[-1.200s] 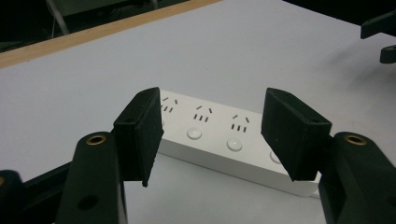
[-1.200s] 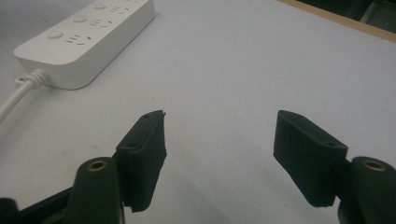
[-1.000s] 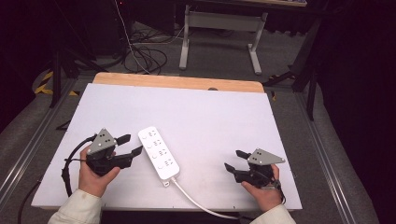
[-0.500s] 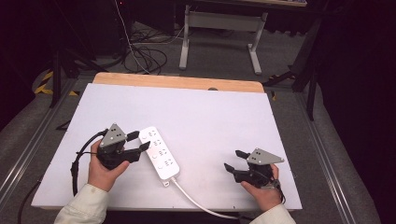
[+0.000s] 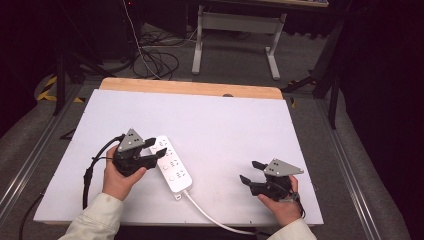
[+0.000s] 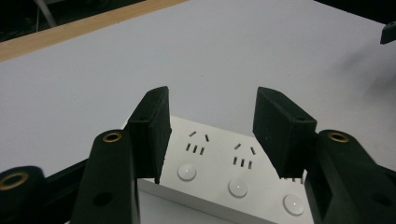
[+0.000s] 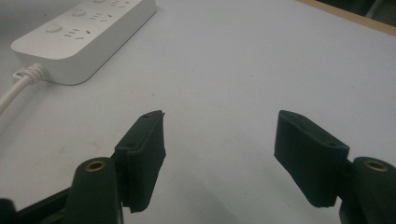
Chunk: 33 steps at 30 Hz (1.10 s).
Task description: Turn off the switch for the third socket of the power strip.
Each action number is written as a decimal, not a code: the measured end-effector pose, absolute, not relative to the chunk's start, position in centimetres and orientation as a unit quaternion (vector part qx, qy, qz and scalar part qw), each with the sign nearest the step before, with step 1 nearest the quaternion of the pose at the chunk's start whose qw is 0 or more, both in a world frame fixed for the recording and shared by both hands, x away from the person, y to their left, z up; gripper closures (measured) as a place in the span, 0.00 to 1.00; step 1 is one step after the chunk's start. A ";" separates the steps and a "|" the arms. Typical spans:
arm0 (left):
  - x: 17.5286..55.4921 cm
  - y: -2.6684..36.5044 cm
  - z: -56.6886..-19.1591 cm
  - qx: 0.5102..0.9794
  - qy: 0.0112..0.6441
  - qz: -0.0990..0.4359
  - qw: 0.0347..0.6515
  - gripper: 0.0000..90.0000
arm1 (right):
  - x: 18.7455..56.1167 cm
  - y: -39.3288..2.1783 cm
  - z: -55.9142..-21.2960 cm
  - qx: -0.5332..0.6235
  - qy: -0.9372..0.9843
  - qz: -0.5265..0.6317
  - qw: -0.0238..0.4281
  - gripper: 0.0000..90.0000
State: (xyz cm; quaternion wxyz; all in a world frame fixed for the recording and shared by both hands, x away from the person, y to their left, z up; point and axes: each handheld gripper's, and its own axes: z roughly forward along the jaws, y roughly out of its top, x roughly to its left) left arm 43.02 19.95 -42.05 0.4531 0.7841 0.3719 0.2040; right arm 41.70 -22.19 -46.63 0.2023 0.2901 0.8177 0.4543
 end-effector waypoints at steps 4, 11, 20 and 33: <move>42.8 20.1 -41.8 0.785 0.370 0.210 0.449 0.55 | 41.6 -22.2 -46.6 0.289 0.818 0.454 0.204 0.37; 43.0 20.1 -42.1 0.791 0.380 0.200 0.437 0.66 | 41.6 -22.2 -46.6 0.288 0.818 0.454 0.205 0.37; 43.5 20.0 -42.7 0.800 0.388 0.197 0.413 0.99 | 41.7 -22.1 -46.6 0.286 0.818 0.454 0.205 0.36; 45.0 20.6 -44.0 0.798 0.410 0.142 0.417 1.00 | 41.7 -22.1 -46.6 0.285 0.820 0.452 0.206 0.36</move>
